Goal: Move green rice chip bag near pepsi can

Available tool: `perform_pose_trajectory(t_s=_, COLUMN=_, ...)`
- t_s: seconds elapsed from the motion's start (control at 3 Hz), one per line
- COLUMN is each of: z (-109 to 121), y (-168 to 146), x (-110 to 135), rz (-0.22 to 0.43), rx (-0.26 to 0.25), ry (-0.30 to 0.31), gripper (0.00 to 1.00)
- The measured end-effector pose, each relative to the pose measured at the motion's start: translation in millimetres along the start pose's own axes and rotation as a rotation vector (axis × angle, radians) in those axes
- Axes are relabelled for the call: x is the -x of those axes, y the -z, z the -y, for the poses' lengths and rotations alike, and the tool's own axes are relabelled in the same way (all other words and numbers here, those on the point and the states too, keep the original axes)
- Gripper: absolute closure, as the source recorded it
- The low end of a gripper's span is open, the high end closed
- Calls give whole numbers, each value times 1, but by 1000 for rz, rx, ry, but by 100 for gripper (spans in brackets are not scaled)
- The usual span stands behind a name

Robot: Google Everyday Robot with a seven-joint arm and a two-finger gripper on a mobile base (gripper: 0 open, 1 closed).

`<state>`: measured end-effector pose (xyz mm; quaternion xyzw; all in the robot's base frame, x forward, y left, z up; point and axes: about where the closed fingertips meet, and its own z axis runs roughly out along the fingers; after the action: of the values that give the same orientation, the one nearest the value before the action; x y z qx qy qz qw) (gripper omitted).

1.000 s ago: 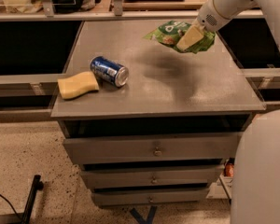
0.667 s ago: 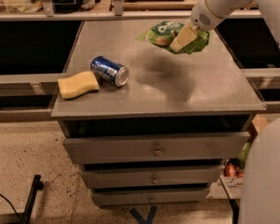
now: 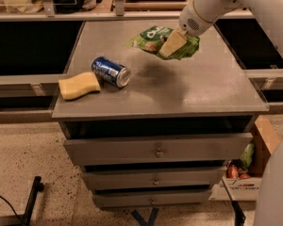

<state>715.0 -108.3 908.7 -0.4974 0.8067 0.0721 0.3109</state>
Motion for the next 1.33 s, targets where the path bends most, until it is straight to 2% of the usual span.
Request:
perform_pose_trajectory(t_s=0.67, z=-18, y=-8, x=11, rz=31, rx=28, ry=-12, gripper=36)
perform_pose_trajectory(t_s=1.0, z=-19, y=-11, x=11, rz=29, rx=33, ry=-10, gripper=12)
perform_pose_trajectory(t_s=1.33, z=-20, y=-15, x=11, rz=27, rx=38, ry=-9, gripper=0)
